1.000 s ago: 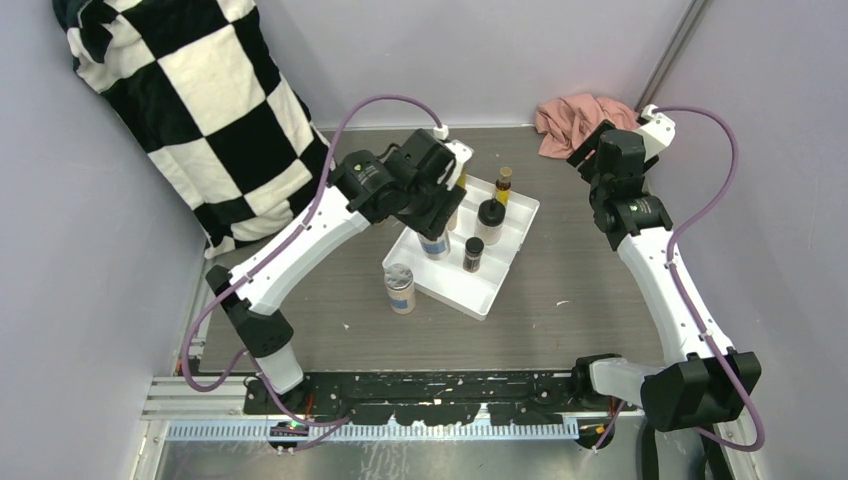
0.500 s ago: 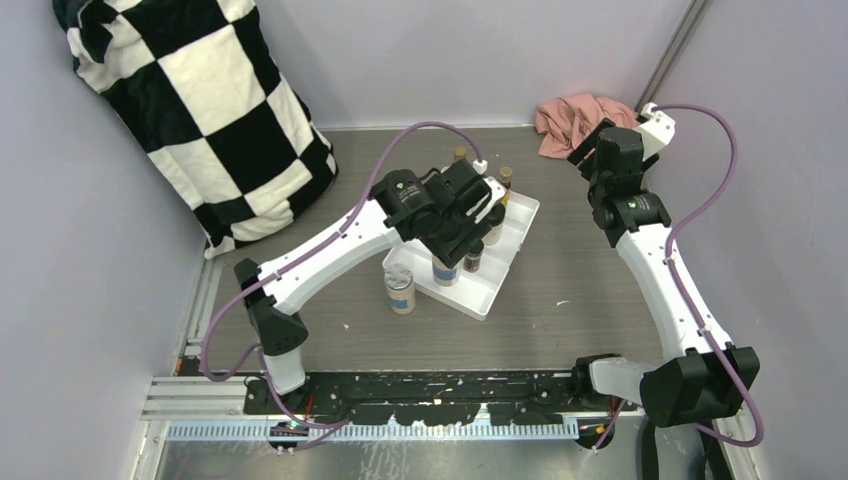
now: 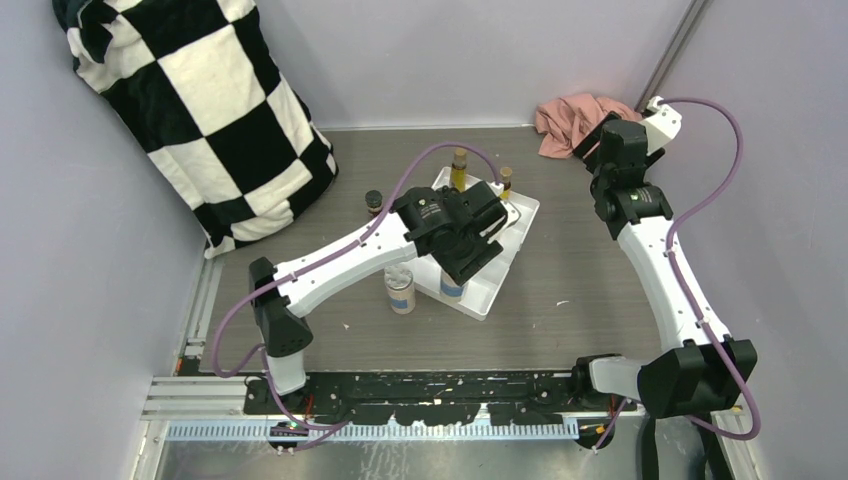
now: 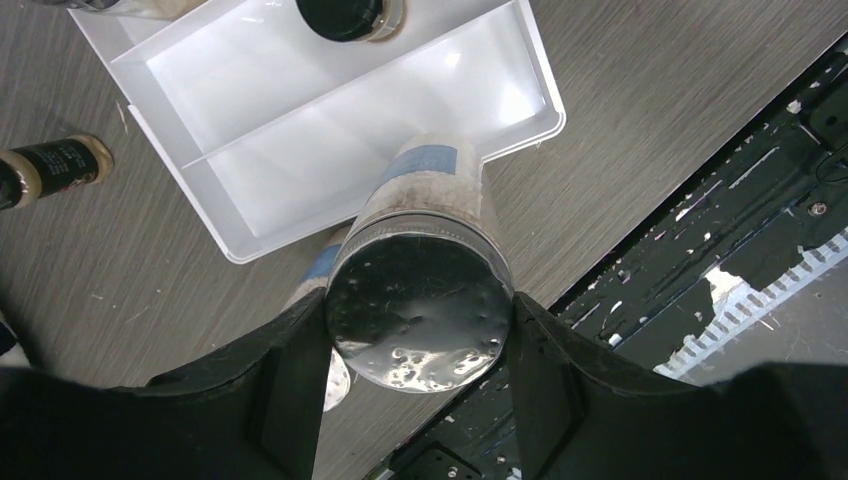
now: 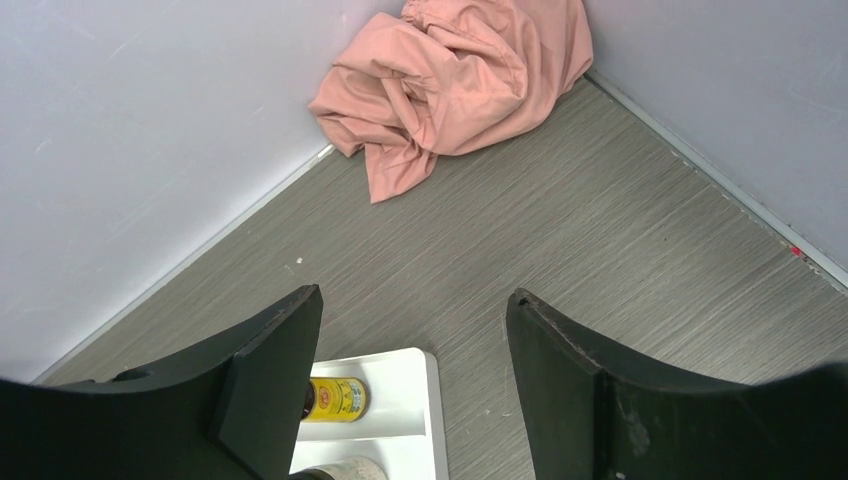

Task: Organize the condiment bottles
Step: Place the bottle in the storage box.

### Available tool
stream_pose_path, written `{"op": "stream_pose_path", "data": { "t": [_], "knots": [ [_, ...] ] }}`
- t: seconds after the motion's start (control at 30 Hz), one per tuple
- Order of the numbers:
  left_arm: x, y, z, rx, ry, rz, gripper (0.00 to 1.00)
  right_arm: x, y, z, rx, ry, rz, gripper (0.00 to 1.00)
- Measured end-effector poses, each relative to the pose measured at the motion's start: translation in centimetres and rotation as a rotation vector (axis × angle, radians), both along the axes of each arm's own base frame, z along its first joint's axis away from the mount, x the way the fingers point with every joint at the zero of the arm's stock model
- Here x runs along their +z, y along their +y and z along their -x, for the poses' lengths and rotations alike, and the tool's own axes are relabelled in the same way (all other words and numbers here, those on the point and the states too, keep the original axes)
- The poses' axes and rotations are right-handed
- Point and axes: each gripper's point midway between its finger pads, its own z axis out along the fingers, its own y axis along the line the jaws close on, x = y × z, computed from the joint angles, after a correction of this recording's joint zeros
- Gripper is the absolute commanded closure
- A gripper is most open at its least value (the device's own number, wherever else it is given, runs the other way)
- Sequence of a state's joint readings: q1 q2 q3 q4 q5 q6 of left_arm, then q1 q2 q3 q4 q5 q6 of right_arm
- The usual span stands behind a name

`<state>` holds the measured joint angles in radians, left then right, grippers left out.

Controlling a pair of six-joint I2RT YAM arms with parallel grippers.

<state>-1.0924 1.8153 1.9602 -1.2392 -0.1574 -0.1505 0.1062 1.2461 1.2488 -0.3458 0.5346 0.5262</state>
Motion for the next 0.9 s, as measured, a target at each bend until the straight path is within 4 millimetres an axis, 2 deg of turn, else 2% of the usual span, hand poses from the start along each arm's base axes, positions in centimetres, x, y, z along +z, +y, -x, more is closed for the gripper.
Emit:
{"op": "stream_pose_path", "data": {
  "t": [0.43,0.9],
  "knots": [
    [-2.8,-1.2,-0.3,-0.005,-0.003,0.009,1.0,1.0,-0.7,-0.1,-0.018,-0.022,-0.002,0.26],
    [-3.4,-2.2,-1.8,0.009,-0.066,0.038,1.0,0.7,-0.7,-0.4,-0.018,-0.017,-0.002,0.26]
  ]
}}
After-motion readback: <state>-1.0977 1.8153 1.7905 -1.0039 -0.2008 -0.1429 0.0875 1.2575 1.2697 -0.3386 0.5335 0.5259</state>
